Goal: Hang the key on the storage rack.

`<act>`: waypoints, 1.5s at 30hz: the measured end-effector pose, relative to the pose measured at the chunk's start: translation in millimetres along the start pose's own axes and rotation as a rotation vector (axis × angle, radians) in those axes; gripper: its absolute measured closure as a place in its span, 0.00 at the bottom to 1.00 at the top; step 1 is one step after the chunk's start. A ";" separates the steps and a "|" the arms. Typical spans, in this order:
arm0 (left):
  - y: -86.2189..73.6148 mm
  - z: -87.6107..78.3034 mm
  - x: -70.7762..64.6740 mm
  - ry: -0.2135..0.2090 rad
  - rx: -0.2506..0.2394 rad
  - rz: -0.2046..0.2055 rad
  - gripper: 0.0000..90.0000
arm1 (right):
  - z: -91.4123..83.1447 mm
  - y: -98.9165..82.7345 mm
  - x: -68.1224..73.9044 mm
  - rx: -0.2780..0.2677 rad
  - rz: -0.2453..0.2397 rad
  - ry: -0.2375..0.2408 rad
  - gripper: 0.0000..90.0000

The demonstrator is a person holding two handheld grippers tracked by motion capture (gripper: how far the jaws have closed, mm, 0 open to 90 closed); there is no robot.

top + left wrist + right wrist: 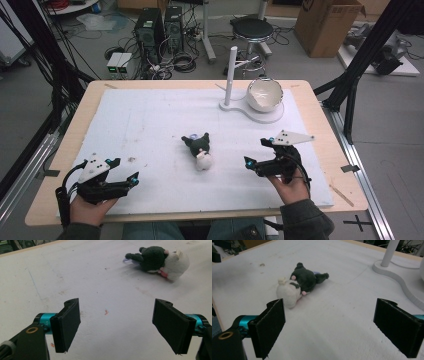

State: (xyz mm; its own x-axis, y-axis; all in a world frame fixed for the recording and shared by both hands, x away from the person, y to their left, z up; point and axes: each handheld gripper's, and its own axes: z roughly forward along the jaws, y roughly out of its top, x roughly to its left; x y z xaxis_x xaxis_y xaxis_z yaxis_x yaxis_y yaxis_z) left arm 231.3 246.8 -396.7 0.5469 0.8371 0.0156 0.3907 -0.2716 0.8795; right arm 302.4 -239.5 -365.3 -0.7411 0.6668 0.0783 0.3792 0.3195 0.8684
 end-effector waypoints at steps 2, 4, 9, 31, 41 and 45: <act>0.1 0.0 0.7 -0.003 0.001 -0.001 0.25 | 2.4 9.2 1.7 0.007 -0.002 0.004 0.11; 0.2 -0.1 1.0 0.001 -0.001 0.000 0.25 | 6.2 17.2 2.8 0.006 -0.008 0.019 0.11; 0.0 -1.1 2.2 -0.001 -0.005 -0.005 0.25 | 16.4 32.2 7.5 0.033 -0.009 0.038 0.11; -0.2 -3.7 3.7 0.012 -0.010 -0.010 0.26 | 62.1 71.8 24.3 0.111 0.010 0.081 0.11; -0.1 -3.4 4.4 0.009 -0.015 -0.012 0.26 | 93.4 73.9 34.7 0.208 0.022 0.094 0.19; -0.2 -3.5 4.6 0.009 -0.016 -0.014 0.26 | 104.1 74.5 37.0 0.229 0.030 0.096 0.22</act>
State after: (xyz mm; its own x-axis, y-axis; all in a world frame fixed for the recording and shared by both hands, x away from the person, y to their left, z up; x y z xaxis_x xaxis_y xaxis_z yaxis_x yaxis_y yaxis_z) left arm 231.1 252.3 -395.1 0.5345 0.8451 0.0075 0.3863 -0.2522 0.8872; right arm 360.9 -121.0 -348.6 -0.7730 0.6144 0.1578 0.5090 0.4524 0.7323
